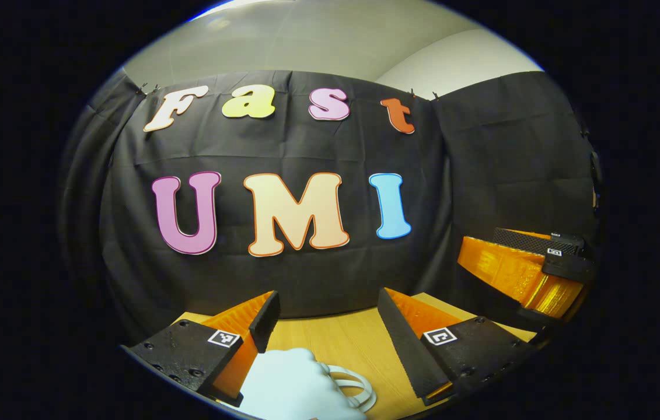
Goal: First open the suitcase, pack the skin care products into it, and then close the suitcase.
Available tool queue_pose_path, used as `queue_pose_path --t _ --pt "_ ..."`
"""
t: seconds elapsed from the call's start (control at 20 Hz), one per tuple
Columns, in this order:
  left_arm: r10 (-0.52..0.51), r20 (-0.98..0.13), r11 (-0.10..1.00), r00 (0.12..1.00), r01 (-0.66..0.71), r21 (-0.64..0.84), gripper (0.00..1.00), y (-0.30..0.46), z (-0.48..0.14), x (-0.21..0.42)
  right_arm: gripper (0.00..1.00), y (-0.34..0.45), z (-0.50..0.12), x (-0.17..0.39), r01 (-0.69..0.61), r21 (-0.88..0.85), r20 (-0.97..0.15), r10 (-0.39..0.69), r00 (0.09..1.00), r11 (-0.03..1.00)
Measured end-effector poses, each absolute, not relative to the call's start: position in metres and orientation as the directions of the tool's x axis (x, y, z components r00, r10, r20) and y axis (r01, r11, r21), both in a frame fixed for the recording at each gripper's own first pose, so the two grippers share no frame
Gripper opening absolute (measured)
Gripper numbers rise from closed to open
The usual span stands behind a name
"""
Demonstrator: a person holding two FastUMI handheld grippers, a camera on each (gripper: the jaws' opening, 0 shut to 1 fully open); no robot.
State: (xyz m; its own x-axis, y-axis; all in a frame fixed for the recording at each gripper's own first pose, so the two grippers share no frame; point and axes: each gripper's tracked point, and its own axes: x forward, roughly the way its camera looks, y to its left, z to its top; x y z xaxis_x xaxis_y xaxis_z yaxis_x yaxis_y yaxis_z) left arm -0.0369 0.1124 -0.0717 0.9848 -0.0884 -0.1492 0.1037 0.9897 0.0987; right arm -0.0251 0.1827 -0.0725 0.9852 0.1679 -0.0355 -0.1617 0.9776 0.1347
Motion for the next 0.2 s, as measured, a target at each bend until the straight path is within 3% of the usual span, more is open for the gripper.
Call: queue_pose_path --t 0.2 --pt "-0.088 -0.156 0.992 0.984 0.101 0.079 0.98 0.129 -0.069 -0.041 0.96 0.199 -0.06 -0.035 -0.161 0.117 -0.01 0.163 0.986 0.98"
